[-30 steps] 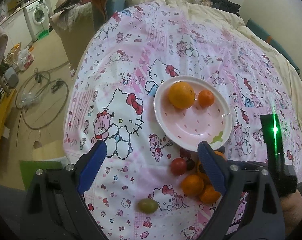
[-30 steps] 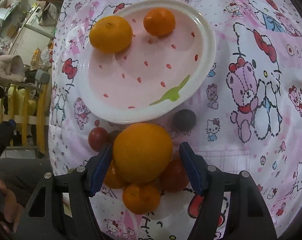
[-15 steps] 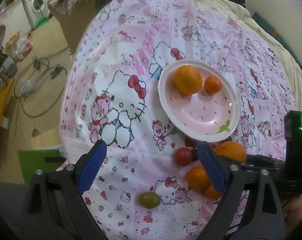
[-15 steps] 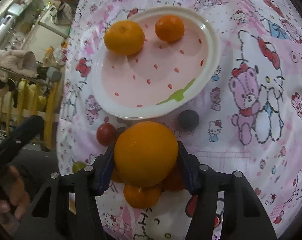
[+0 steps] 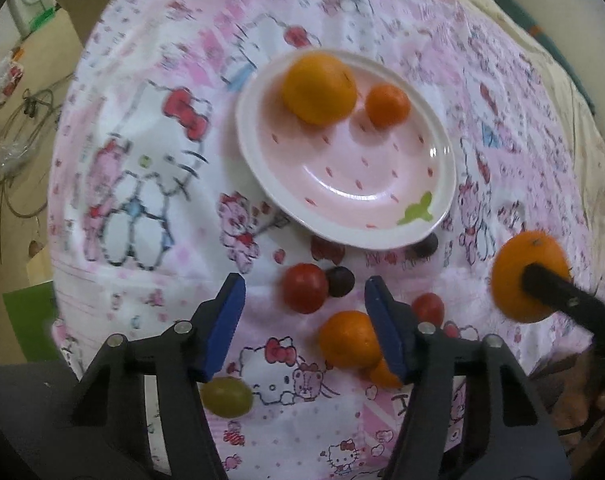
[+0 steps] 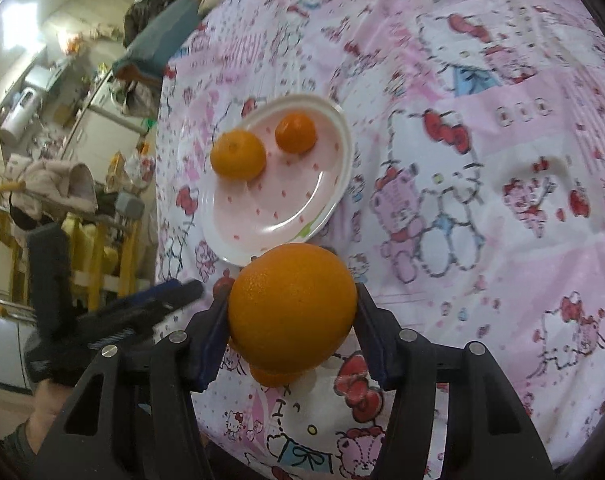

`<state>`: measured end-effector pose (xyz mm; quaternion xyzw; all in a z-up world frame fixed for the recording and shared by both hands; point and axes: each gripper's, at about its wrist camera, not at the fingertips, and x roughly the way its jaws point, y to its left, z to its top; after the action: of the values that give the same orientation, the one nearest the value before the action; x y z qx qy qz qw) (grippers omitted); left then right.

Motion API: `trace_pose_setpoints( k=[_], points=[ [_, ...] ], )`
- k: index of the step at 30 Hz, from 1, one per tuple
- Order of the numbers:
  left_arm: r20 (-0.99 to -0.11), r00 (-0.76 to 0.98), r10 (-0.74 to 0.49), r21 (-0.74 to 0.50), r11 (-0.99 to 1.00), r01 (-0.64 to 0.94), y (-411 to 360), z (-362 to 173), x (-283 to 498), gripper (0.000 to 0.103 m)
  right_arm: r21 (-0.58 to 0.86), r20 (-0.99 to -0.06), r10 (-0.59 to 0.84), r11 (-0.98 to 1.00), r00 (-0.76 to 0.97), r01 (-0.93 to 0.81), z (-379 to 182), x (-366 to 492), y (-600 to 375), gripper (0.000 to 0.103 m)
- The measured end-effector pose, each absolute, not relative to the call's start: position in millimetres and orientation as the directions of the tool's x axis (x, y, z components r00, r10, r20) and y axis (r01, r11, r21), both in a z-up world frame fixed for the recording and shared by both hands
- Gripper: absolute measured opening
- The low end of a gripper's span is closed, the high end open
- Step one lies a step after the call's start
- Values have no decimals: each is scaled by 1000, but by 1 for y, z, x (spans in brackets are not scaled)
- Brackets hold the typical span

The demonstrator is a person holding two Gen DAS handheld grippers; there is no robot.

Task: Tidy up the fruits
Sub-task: 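Grasp a red cherry tomato with the left gripper while the right gripper lifts the orange, then place the tomato on the plate with the left gripper while the right gripper places the orange there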

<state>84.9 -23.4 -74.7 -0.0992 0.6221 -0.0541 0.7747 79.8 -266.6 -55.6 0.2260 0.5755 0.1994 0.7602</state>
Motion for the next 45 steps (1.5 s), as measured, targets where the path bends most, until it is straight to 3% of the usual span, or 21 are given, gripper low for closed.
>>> trace_pose_setpoints(
  k=[4,9,14,30,45],
  points=[
    [-965,165,-201,-209,977,-32,-32,-92,88,44,590,-768,571,807,290,-23,-48,79,-278,59],
    [-970,134,-202,-208,978,-31,-40,-106,91,43,583,-771,556,812,311,-5,-45,79,-285,59],
    [-972,154,-180,-185,983,-21,-43,-104,90,25,582,-774,555,813,305,-4,-47,81,-283,60],
    [-932,272,-239,-256,966,-28,-6,-53,78,24,620,-752,586,784,301,22,-46,93,-281,60],
    [-941,291,-170,-174,985,11,-9,-45,141,24,615,-745,599,787,293,-49,-35,145,-255,59]
  ],
)
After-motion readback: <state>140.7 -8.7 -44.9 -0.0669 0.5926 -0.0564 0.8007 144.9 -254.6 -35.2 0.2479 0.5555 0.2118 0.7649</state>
